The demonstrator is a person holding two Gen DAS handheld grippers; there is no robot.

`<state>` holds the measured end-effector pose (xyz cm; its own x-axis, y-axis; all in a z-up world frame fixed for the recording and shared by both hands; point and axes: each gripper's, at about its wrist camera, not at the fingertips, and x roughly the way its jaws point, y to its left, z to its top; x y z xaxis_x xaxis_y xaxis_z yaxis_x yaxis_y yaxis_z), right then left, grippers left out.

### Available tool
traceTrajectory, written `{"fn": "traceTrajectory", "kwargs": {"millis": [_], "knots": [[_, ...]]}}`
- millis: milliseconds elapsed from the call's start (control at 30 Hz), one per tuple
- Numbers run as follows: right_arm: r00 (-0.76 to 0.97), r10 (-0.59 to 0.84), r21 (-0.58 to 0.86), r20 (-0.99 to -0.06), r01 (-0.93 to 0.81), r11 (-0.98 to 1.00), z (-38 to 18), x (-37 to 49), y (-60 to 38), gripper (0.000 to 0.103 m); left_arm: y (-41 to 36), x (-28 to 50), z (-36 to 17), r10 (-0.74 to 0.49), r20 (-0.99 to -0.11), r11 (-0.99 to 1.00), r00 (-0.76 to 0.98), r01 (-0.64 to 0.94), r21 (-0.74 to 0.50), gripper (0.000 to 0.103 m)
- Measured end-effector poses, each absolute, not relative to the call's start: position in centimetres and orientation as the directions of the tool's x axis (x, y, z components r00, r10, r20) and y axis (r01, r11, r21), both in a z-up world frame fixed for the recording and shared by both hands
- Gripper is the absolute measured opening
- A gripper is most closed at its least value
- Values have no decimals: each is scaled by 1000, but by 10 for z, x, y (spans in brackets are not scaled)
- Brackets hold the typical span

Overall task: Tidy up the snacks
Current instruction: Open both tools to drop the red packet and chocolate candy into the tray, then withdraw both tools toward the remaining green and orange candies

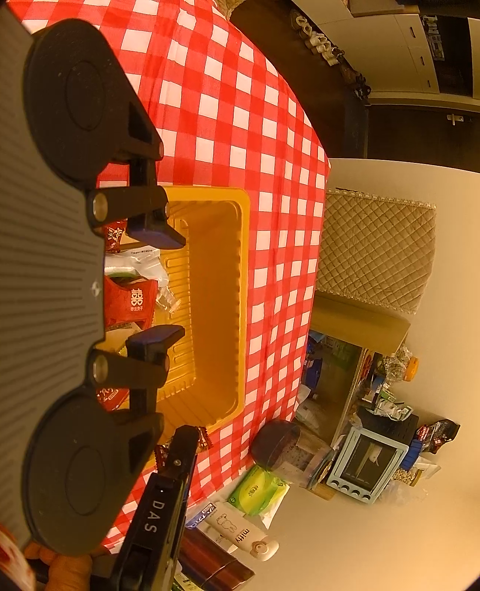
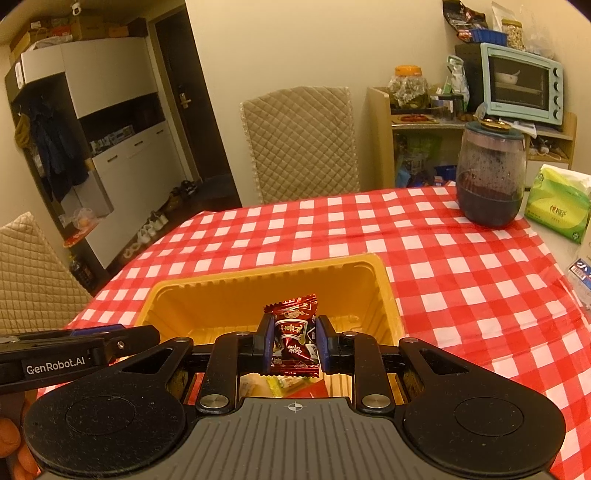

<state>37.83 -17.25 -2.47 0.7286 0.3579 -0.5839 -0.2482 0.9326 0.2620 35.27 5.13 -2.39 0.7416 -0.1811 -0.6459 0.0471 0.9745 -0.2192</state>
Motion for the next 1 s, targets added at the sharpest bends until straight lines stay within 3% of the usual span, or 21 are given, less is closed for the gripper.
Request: {"fn": "traceTrajectory", "kwargs": {"millis": [100,133,167,1000], "knots": [[731,397,305,-555,-266,915,-26,379,-175,30,52,352,-24,-174,-649,976,741,43,-213,41],[734,395,309,-552,-260,915,-27,379,-177,43,53,352,-25,-171,-650,977,741,41,-210,42],[738,395,315,-547,-255,914,-26,379,-178,50,53,352,-25,-169,-650,977,741,39,-209,42],[782,309,280,-541,-179,943,-20,362,-205,51,50,341,-24,-158,-649,982,745,49,-182,47]]}}
